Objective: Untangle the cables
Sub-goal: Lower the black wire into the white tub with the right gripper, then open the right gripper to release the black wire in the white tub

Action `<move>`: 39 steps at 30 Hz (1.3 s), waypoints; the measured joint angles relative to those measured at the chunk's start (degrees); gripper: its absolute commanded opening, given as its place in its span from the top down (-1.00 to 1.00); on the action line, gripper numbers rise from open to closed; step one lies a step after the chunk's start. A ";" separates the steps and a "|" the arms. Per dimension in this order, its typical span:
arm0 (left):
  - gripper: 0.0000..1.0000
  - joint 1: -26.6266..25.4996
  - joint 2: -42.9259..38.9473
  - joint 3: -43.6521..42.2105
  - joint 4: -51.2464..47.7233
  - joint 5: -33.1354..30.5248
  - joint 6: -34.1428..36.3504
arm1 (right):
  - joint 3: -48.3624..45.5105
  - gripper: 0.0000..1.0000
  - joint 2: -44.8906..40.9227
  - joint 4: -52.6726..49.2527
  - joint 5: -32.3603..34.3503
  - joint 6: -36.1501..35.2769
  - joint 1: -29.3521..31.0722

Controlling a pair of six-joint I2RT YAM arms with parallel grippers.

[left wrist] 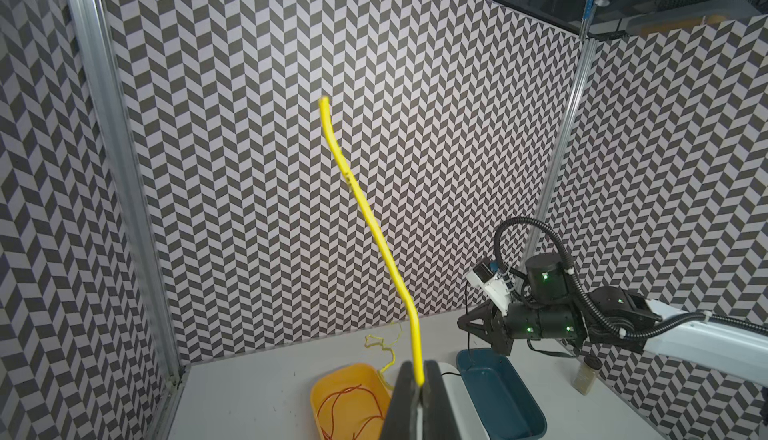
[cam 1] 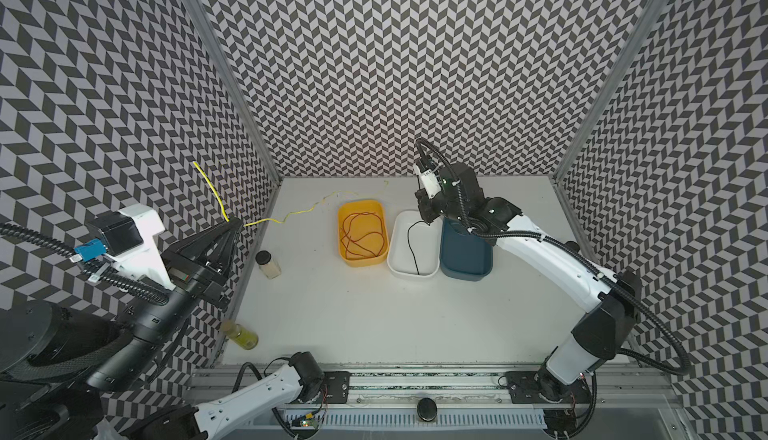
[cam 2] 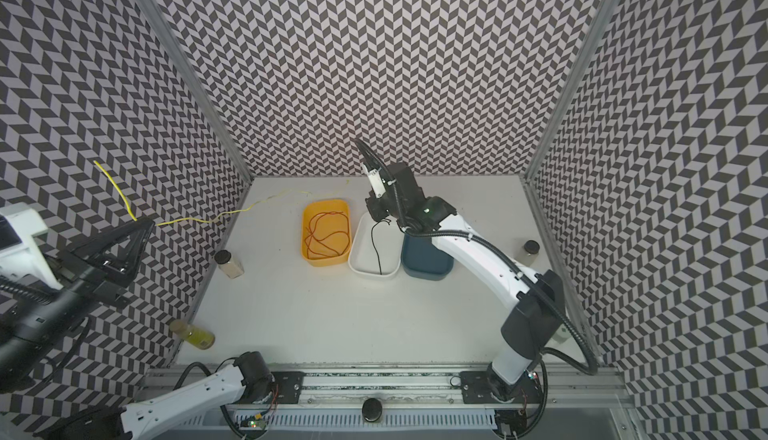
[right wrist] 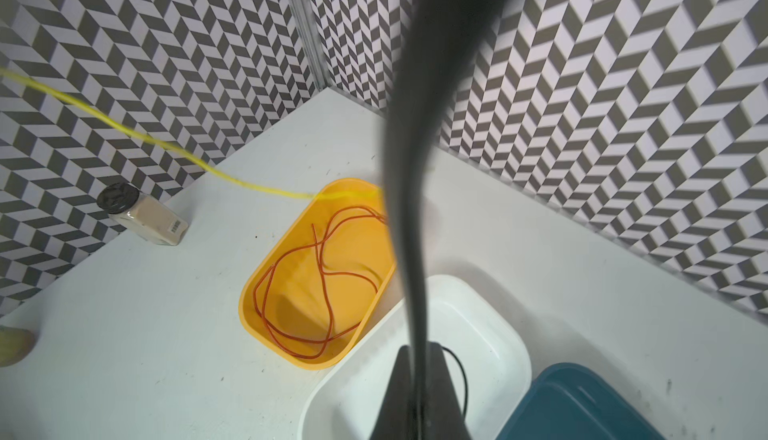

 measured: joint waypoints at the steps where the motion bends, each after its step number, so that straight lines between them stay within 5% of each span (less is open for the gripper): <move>1: 1.00 -0.02 0.02 0.00 0.02 0.00 -0.07 | -1.57 1.00 0.00 0.72 -0.04 0.63 0.00; 12: 1.00 0.50 0.02 0.00 0.37 0.50 -0.52 | -9.97 1.00 2.89 3.82 -1.86 9.11 0.00; 26: 1.00 1.09 0.00 -1.55 1.09 0.48 -0.50 | -9.40 1.00 14.47 5.18 -8.74 18.47 0.15; 39: 1.00 2.19 -0.02 -3.69 1.86 0.74 -0.24 | -5.44 1.00 10.71 6.01 -2.23 17.35 6.47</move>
